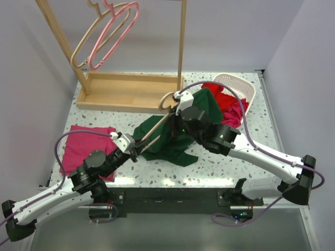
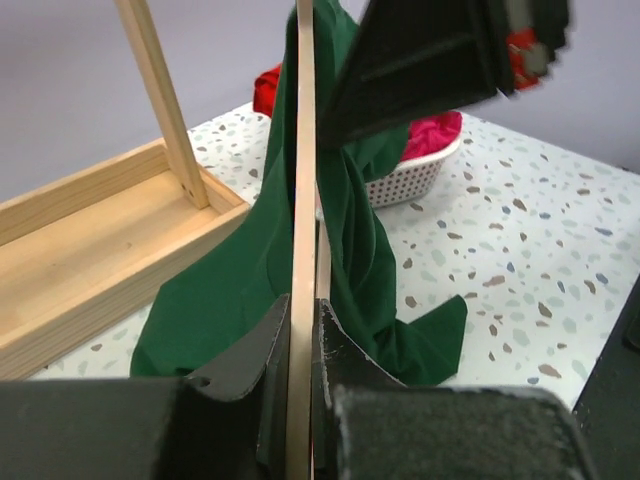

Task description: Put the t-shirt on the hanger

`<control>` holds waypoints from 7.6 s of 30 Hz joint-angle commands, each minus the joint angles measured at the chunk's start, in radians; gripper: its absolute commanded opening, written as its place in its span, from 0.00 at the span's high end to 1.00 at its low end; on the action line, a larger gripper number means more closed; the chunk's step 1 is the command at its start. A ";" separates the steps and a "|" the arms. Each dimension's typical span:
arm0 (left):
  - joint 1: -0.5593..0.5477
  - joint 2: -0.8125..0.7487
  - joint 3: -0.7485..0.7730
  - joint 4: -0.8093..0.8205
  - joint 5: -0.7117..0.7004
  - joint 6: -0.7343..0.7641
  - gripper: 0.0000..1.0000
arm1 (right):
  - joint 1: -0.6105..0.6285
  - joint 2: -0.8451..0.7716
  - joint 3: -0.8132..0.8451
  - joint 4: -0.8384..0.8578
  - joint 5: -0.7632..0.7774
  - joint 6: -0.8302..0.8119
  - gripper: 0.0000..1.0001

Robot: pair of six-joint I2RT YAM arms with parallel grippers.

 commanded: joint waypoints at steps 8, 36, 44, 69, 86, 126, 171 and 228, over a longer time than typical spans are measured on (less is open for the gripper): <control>0.001 -0.040 0.046 0.272 -0.144 -0.044 1.00 | 0.113 -0.057 -0.103 -0.050 0.131 0.011 1.00; 0.001 0.431 0.010 0.622 -0.006 -0.174 1.00 | -0.136 -0.241 -0.009 0.019 -0.059 -0.193 0.20; 0.001 0.437 0.054 0.528 0.016 -0.203 1.00 | -0.139 -0.184 -0.034 0.145 -0.079 -0.287 0.26; 0.001 0.416 0.154 0.345 0.045 -0.291 1.00 | -0.171 -0.107 -0.236 0.525 -0.029 -0.485 0.44; 0.001 0.385 0.149 0.301 0.031 -0.285 1.00 | -0.415 -0.095 -0.199 0.468 -0.454 -0.405 0.40; 0.002 0.489 0.211 0.289 0.050 -0.296 1.00 | -0.442 -0.034 -0.250 0.585 -0.507 -0.351 0.54; 0.123 0.953 0.389 -0.020 0.024 -0.684 0.56 | -0.442 -0.196 -0.347 0.602 -0.443 -0.402 1.00; 0.166 0.394 0.617 -0.365 -0.111 -0.544 1.00 | -0.331 -0.089 -0.051 0.628 0.116 -0.583 1.00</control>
